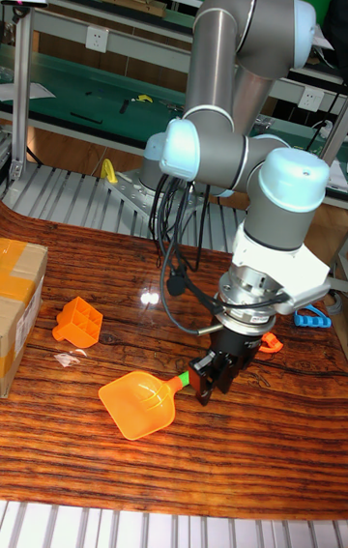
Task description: Use a shovel to scoop up an object
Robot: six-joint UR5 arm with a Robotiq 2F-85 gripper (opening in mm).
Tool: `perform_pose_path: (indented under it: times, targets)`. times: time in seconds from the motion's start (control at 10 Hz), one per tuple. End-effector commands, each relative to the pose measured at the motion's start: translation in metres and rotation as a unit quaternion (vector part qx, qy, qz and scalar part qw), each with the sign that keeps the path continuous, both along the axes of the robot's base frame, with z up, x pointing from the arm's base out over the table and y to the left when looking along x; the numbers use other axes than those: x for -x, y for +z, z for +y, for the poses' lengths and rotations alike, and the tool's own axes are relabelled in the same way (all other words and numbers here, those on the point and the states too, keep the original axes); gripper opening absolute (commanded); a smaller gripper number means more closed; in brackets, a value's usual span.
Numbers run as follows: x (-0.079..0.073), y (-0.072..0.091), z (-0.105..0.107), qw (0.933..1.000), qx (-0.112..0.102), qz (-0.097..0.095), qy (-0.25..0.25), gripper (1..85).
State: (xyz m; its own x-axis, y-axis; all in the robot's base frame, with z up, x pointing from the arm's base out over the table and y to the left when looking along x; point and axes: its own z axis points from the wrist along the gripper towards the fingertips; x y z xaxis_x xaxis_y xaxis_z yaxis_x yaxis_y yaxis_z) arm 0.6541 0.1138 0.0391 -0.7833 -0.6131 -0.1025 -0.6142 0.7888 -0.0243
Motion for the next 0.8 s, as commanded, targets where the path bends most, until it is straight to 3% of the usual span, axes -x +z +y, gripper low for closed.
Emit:
perform_pose_path:
  times: [0.0, 0.7]
  targets:
    - [0.002, -0.012, -0.011, 1.0000, -0.005, -0.005, -0.004, 44.0]
    - [0.031, -0.021, -0.040, 0.9999, 0.001, -0.005, 0.011, 45.0]
